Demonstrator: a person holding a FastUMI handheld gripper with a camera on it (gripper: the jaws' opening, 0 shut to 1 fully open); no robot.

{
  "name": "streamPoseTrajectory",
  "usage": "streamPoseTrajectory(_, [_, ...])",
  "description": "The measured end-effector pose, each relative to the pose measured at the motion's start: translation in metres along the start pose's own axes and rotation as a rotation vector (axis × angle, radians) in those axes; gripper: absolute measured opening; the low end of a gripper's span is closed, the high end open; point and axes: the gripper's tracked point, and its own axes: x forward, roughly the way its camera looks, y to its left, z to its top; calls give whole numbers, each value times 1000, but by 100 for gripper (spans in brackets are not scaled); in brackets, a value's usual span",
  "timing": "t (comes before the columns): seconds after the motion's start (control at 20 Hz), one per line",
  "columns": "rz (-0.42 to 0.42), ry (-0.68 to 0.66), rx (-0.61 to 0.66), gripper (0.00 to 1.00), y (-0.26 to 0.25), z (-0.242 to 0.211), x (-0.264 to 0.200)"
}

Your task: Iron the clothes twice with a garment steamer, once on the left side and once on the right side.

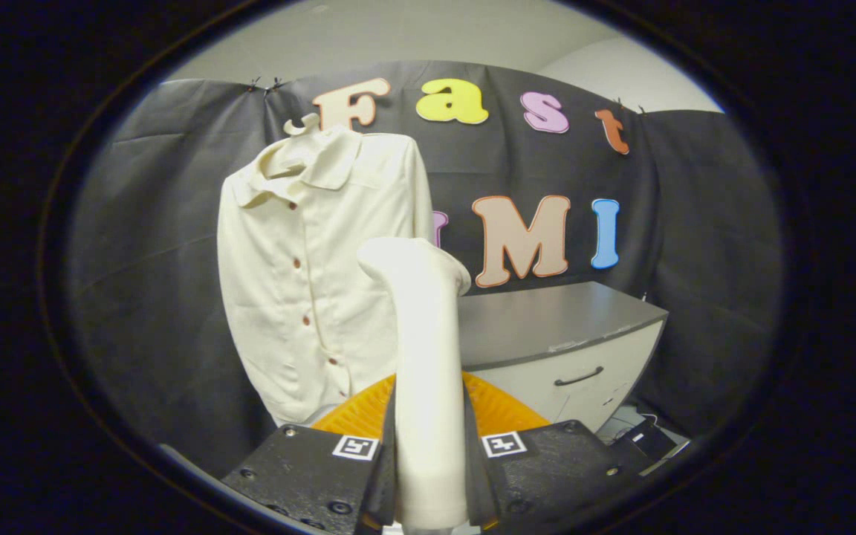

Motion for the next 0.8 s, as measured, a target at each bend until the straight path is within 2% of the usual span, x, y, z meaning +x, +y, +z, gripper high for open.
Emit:
streamPoseTrajectory(0.35, [76, -10, -5, 36, 106, -2, -36])
streamPoseTrajectory(0.6, [133, -51, 16, 36, 163, 12, -33])
streamPoseTrajectory(0.8, [168, -57, 31, 36, 196, 14, -8])
